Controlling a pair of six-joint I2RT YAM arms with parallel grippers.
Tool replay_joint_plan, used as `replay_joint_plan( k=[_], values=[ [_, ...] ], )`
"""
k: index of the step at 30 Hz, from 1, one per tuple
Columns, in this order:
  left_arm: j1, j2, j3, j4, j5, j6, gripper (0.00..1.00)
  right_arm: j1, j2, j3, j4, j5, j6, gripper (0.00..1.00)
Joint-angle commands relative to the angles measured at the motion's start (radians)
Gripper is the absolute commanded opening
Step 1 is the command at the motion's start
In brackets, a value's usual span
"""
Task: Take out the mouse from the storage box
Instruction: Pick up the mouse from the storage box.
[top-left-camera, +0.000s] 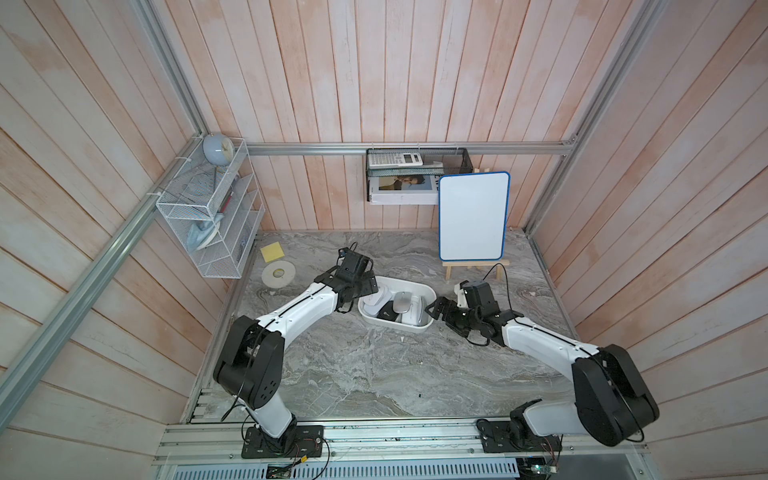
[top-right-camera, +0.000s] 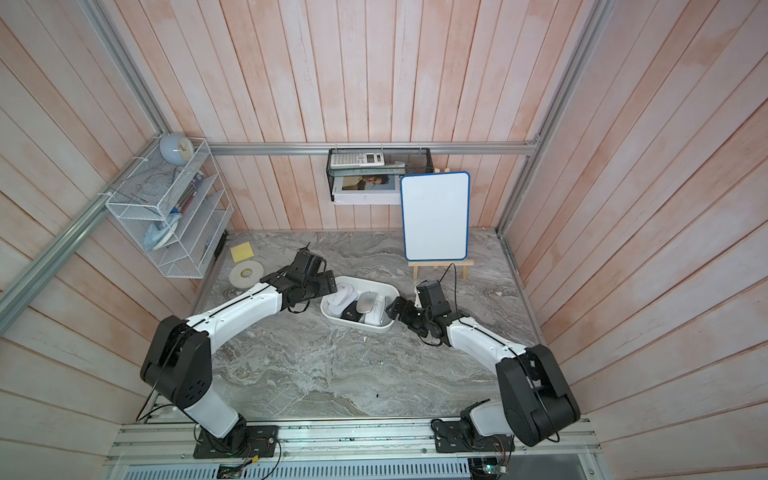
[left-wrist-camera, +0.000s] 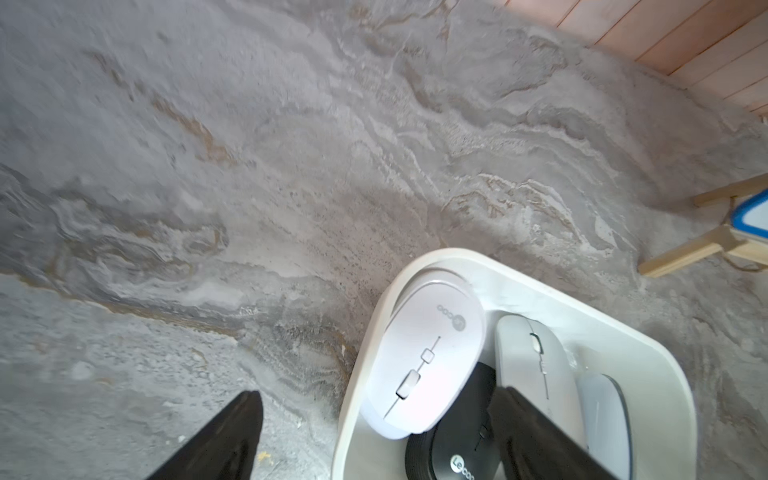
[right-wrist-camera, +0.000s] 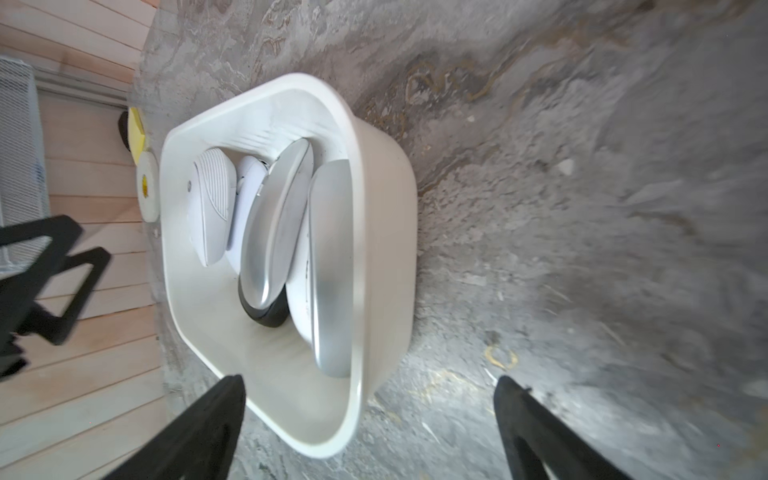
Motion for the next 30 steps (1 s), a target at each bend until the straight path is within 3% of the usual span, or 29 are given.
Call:
replay_joint_plan(
  k=[1,6,10,20,30],
  values=[
    [-0.072,0.013,0.098,-0.134,-0.033,0.094,0.92,0.005,-0.068,-0.015,-0.146,0.144,-0.146,0.97],
    [-0.166,0.118,0.228,-0.203,0.072,0.098,0.92,0.004,-0.152,-0.019,-0.207,0.242,-0.254,0.98],
    [-0.213,0.215,0.35,-0.311,0.043,0.11,0.95,0.004,-0.209,-0.038,-0.223,0.281,-0.316,0.97],
    [-0.222,0.382,0.49,-0.401,0.029,0.12,1.0,0.004,-0.402,-0.239,-0.024,0.329,-0.34,0.97],
    [-0.222,0.49,0.563,-0.426,0.064,0.108,0.98,0.004,-0.455,-0.26,-0.015,0.339,-0.342,0.97]
  ],
)
